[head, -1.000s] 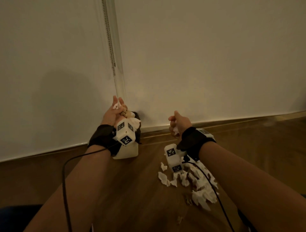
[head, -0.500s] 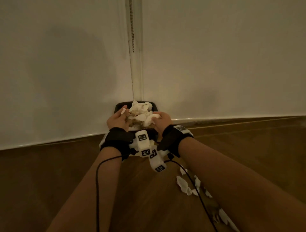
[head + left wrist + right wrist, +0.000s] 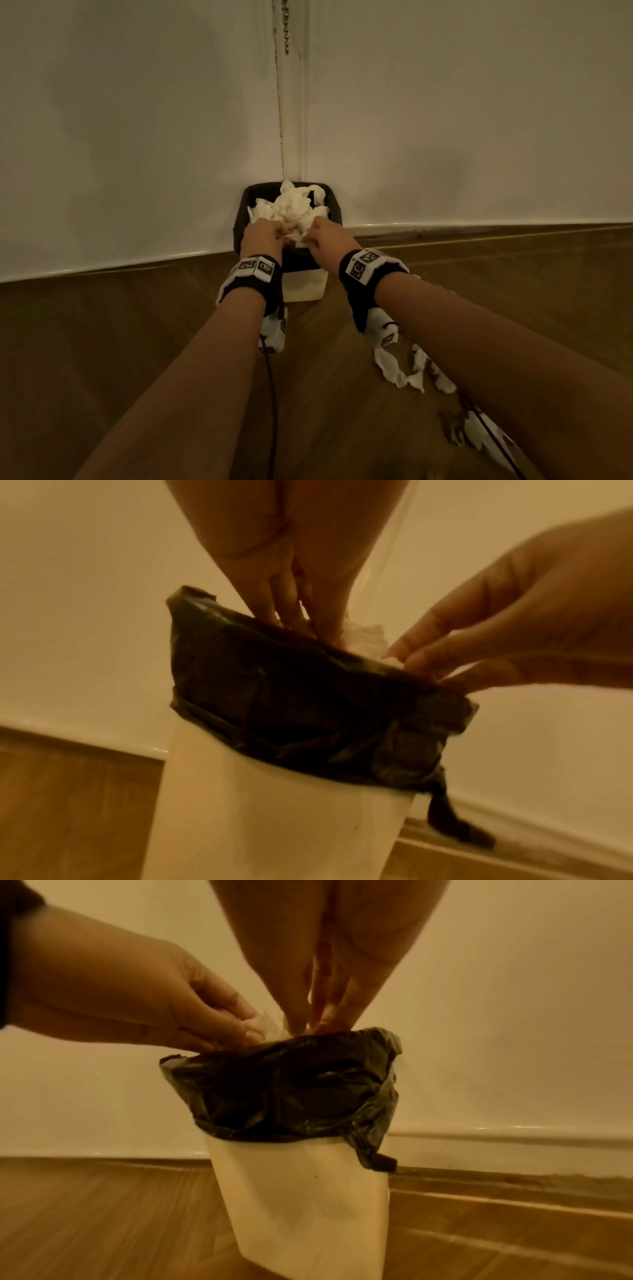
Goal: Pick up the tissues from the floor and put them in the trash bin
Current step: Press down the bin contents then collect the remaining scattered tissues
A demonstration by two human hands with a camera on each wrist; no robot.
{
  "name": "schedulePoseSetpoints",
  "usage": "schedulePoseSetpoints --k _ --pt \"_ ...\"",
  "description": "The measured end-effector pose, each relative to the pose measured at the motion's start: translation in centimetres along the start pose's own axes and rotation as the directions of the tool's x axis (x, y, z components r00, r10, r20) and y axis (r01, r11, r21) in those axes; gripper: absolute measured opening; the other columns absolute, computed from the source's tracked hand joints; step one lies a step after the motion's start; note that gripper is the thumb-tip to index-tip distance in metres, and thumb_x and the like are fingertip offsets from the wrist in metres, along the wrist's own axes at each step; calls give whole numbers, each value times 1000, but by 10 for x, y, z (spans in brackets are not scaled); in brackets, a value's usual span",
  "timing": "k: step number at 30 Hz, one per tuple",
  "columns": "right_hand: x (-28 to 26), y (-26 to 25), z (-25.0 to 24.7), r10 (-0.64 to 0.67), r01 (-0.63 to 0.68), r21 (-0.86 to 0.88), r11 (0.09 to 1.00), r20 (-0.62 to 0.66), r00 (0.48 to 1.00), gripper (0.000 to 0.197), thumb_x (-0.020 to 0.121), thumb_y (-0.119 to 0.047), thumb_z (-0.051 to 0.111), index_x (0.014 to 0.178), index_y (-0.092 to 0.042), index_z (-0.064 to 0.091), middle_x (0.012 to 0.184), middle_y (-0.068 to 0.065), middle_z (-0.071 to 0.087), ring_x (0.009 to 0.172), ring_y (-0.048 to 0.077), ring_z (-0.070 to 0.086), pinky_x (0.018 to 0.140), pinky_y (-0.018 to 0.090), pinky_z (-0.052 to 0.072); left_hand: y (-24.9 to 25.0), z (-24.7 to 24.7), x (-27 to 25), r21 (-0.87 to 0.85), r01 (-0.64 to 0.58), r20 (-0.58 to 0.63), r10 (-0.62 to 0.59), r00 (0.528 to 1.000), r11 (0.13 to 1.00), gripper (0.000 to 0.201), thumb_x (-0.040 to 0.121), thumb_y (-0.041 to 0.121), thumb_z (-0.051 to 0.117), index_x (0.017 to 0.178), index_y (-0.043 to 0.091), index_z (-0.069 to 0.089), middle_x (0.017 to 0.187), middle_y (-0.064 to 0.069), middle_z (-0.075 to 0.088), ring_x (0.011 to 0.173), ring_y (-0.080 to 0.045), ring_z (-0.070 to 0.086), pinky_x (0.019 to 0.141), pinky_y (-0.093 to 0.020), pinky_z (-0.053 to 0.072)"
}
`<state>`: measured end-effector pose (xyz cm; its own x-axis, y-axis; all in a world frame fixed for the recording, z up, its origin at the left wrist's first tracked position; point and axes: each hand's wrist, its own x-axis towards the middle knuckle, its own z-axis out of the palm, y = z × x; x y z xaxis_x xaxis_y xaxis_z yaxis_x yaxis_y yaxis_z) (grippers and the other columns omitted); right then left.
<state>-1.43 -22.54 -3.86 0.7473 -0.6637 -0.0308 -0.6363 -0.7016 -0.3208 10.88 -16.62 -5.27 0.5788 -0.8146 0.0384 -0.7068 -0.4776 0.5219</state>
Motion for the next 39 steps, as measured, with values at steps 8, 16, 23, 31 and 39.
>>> schedulePoseSetpoints --k 8,16,23,31,39 --pt "-6 0 16 -66 89 -128 988 173 983 52 83 -17 53 134 -19 44 129 5 54 123 25 46 111 39 25 10 10 -13 456 -86 106 42 993 886 23 95 21 37 106 19 57 105 -5 64 101 -25 57 97 -40 32" --pt "-16 6 7 -17 15 62 998 41 999 45 84 -9 47 127 -23 52 131 5 55 127 25 43 117 43 12 22 12 -28 211 117 -50 -108 993 970 32 93 31 38 122 20 48 116 -11 59 115 -30 49 108 -54 11" --pt "-106 71 10 110 -65 184 981 -244 963 38 80 3 46 107 -16 66 113 7 55 110 24 43 96 32 34 61 39 -95 20 -176 -469 165 868 984 42 75 14 57 115 22 47 124 -13 43 117 -34 38 93 -49 30" --pt "-204 146 51 412 -446 246 860 179 893 29 92 -11 44 111 -22 63 97 2 61 90 21 61 64 22 41 79 147 -157 51 -390 123 381 916 919 34 85 16 52 118 27 51 120 -2 46 106 -21 49 86 -33 40" --pt "-270 179 96 483 -543 43 839 400 778 27 93 -15 51 119 -13 58 120 9 56 108 24 54 79 24 39 69 228 -194 115 -364 481 269 835 924 31 87 30 58 117 33 53 135 -7 32 121 -30 37 97 -40 43"
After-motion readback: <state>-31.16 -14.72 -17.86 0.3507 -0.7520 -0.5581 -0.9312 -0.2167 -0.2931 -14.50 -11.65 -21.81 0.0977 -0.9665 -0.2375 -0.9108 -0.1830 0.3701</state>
